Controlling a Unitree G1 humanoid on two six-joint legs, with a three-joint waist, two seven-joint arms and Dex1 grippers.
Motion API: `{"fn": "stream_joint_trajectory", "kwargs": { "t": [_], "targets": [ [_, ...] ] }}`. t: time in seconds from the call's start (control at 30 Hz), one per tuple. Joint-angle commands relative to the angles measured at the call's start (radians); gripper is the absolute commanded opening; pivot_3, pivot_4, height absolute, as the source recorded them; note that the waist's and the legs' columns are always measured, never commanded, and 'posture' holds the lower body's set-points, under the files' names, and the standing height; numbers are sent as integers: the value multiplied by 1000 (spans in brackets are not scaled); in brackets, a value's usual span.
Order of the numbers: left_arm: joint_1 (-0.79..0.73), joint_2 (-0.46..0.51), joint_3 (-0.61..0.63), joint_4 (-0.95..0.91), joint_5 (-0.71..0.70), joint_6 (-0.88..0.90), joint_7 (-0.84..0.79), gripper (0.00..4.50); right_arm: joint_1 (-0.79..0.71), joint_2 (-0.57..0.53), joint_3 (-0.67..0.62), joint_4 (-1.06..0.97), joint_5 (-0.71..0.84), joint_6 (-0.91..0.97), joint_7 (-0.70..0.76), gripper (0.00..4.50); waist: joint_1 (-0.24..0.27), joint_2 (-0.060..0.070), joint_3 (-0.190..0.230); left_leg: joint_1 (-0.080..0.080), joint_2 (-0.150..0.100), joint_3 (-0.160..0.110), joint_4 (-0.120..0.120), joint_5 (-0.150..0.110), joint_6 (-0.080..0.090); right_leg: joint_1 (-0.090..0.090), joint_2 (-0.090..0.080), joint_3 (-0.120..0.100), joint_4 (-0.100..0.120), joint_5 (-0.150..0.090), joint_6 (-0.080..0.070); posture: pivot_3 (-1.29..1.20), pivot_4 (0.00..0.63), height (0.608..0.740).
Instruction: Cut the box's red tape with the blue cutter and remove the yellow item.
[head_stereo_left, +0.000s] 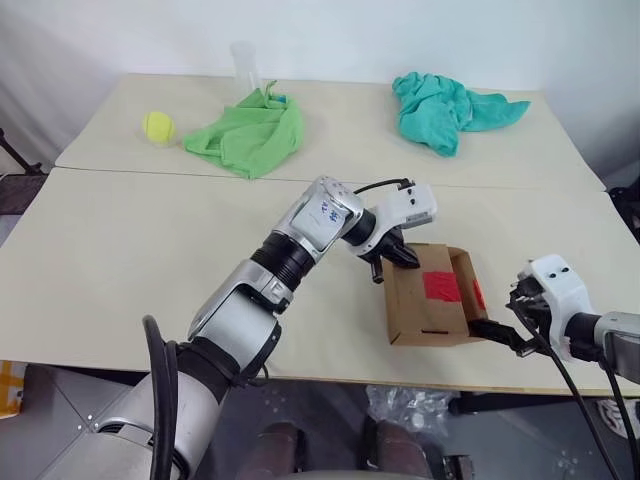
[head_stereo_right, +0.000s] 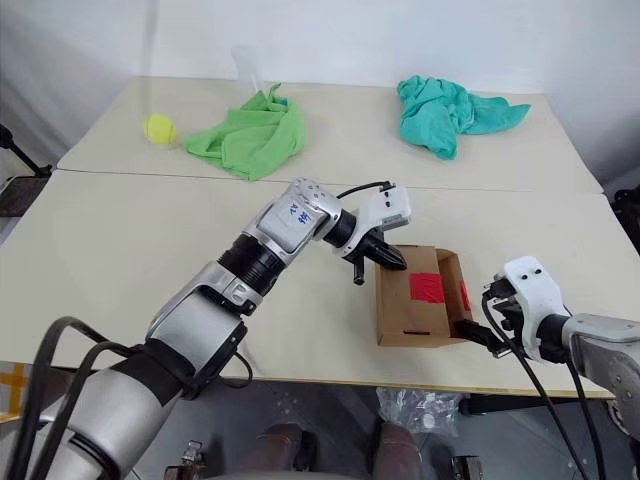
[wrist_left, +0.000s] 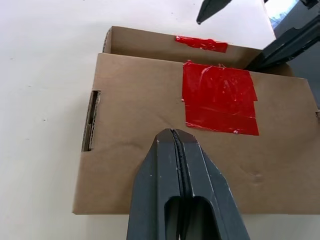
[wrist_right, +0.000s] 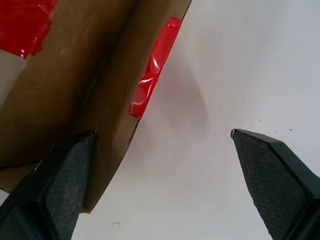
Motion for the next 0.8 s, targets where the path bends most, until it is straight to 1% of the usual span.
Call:
{"fn": "stream_joint_trajectory", "kwargs": {
  "t": [0.03, 0.17, 0.27, 0.4, 0.47, 0.53, 0.6, 0.67, 0.73, 0.8],
  "targets": [
    [32, 4, -43, -22, 23, 28, -13, 0, 37, -2, 25, 27, -23, 1, -12, 4450, 0, 0, 0, 0, 0, 0, 0, 0, 0, 0, 0, 0, 0, 0, 0, 0, 150, 740],
    [44, 14, -50, -45, 24, 47, -15, 0, 108, -11, 17, 45, -37, -47, 10, 4450, 3, 0, 0, 0, 0, -1, 0, 0, 0, 0, 0, 0, 0, 0, 0, 0, 150, 740],
    [47, 21, -49, -48, 23, 55, -12, 0, 194, -28, -14, 55, -23, -122, 87, 4450, 0, 0, 0, 0, 0, 0, 0, 0, 0, 0, 0, 0, 0, 0, 0, 0, 150, 740],
    [46, 24, -44, -44, 23, 60, -2, 0, 267, -60, -49, 65, -16, -201, 170, 4450, 0, 0, 0, 1, 0, 0, 0, 0, 0, 1, 0, 0, 0, 0, 0, 0, 150, 740],
    [44, 24, -41, -41, 22, 61, 2, 0, 252, -63, -87, 91, -2, -217, 192, 4450, 0, 0, 0, 1, 0, 0, 0, 0, 0, 1, 0, 0, 0, 0, 0, 0, 150, 740],
    [45, 26, -42, -47, 20, 66, 2, 0, 200, -42, -136, 117, 36, -202, 191, 4450, -2, 0, 0, 1, 0, 0, 0, 0, 0, 1, 0, 0, 0, 0, 0, 0, 150, 740],
    [45, 26, -41, -50, 19, 69, 2, 0, 137, -19, -178, 147, 83, -163, 179, 4450, -3, 0, 0, 1, 1, 0, 0, 0, 0, 1, 0, 0, 0, 0, 0, 0, 150, 740],
    [49, 31, -41, -65, 16, 77, 0, 0, 66, 8, -216, 175, 141, -87, 160, 4450, -4, 1, 0, 1, 1, 0, 0, 0, 0, 1, 0, 1, 0, 0, 0, 0, 150, 740],
    [54, 37, -42, -83, 14, 86, -4, 0, 5, 39, -232, 202, 192, -15, 148, 4450, -4, 1, -1, 1, 2, 0, 0, 0, -1, 1, 0, 1, 0, 0, -1, 0, 150, 740],
    [61, 43, -43, -103, 10, 97, -10, 0, -13, 51, -207, 223, 210, 19, 146, 4450, -3, 1, -1, 1, 2, -1, 0, 0, -1, 1, 0, 1, 0, 0, -2, 0, 150, 740]
  ]
}}
